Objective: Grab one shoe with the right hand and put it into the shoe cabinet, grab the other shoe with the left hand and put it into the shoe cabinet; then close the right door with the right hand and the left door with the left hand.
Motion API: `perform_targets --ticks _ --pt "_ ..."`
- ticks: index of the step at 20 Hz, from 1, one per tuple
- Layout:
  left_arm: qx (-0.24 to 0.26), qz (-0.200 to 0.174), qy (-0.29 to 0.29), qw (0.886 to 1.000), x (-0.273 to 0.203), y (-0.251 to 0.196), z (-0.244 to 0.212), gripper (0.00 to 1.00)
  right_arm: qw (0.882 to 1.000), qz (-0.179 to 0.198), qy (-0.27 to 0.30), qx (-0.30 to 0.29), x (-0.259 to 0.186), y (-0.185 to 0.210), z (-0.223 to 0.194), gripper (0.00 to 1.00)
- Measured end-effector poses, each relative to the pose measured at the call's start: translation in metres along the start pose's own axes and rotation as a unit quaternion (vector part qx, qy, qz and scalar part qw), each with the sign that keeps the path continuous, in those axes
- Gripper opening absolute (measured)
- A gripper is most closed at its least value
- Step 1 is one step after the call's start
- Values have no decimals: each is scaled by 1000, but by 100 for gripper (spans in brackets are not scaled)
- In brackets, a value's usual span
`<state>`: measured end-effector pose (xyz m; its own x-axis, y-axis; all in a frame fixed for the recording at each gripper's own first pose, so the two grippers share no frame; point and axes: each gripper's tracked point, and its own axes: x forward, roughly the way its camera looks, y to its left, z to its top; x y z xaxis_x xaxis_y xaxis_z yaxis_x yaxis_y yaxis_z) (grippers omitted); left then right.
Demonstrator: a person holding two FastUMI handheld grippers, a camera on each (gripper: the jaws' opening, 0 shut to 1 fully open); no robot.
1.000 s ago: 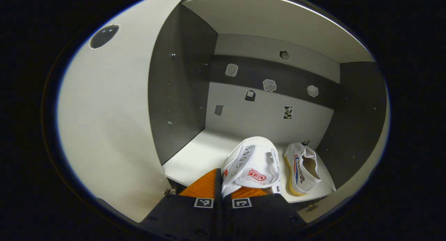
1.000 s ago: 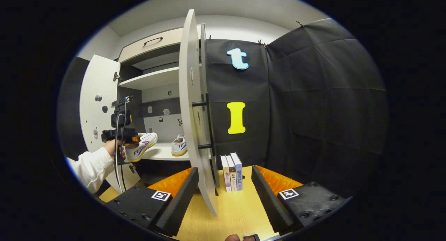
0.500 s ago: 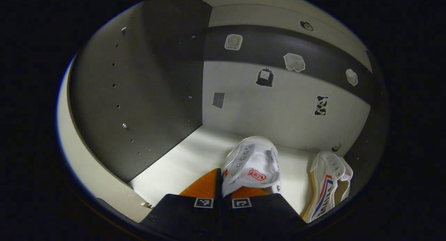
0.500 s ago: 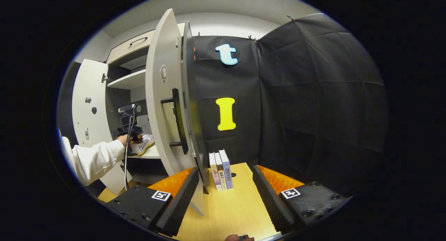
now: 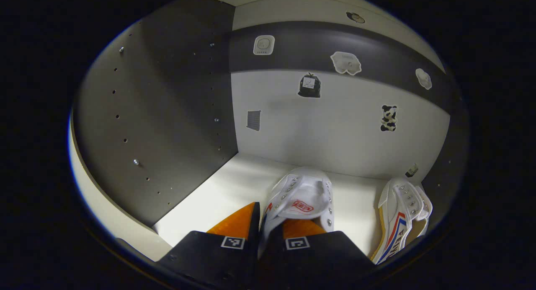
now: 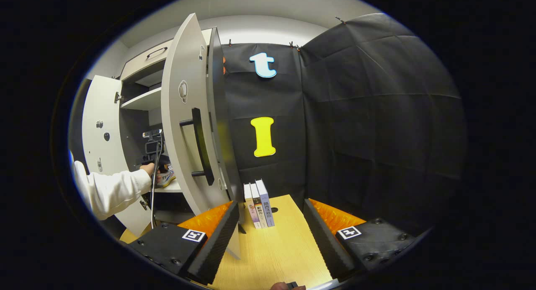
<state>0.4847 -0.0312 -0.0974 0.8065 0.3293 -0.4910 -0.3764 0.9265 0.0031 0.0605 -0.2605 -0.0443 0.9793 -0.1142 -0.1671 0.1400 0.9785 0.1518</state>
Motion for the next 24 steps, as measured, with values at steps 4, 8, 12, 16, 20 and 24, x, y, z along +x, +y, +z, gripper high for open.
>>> perform_targets --ticks 4,8,12,16,20,24 --pt "32 -13 -34 999 -24 8 3 53 1000 -2 -5 4 -4 4 4 98" --pt "46 -52 -72 995 -65 8 -2 91 1000 1 -8 5 -9 13 8 100" --pt "71 -78 -121 987 -122 21 -3 96 1000 0 -18 6 -19 19 20 100" --pt "61 -119 -168 977 -199 37 -7 96 1000 -5 -21 10 -25 21 29 98" --pt "32 -154 -222 962 -283 64 -2 96 1000 -6 -25 6 -25 28 36 98" --pt "7 -181 -255 950 -352 99 -6 96 999 8 -34 5 -16 43 50 98"
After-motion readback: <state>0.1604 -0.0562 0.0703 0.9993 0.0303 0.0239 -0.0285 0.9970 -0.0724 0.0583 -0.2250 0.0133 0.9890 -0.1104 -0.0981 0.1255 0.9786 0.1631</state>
